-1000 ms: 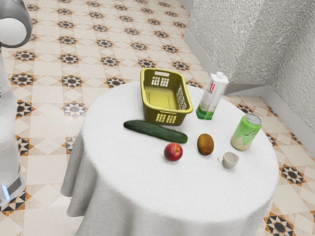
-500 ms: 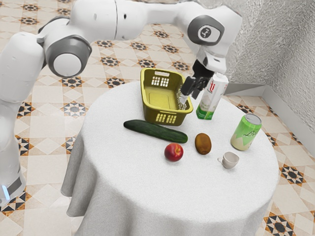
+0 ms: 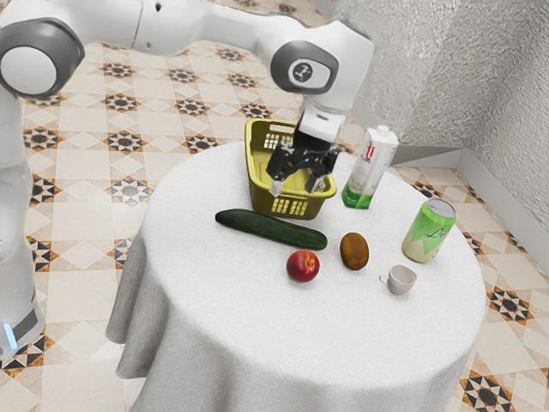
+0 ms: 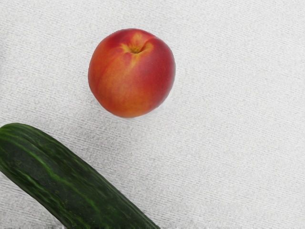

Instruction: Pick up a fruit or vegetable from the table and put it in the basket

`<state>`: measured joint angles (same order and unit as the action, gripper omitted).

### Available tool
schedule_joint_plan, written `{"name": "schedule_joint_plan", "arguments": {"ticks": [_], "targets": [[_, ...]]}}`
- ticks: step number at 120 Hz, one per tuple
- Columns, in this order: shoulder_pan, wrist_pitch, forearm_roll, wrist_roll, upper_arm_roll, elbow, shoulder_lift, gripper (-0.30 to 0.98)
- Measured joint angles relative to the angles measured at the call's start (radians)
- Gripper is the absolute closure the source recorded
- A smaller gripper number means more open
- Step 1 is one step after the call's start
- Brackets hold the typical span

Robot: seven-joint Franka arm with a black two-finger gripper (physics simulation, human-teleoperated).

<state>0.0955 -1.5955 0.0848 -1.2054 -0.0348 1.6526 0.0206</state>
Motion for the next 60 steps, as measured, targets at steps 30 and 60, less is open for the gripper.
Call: {"name": "schedule_joint_plan", "arguments": {"ticks": [30, 60], "targets": [[-0.046, -0.104, -0.002, -0.074, 0.002, 0.159, -0.004, 0.0], [0.001, -0.166, 0.008, -0.114, 0.081, 0.151, 0.026, 0.0]]}}
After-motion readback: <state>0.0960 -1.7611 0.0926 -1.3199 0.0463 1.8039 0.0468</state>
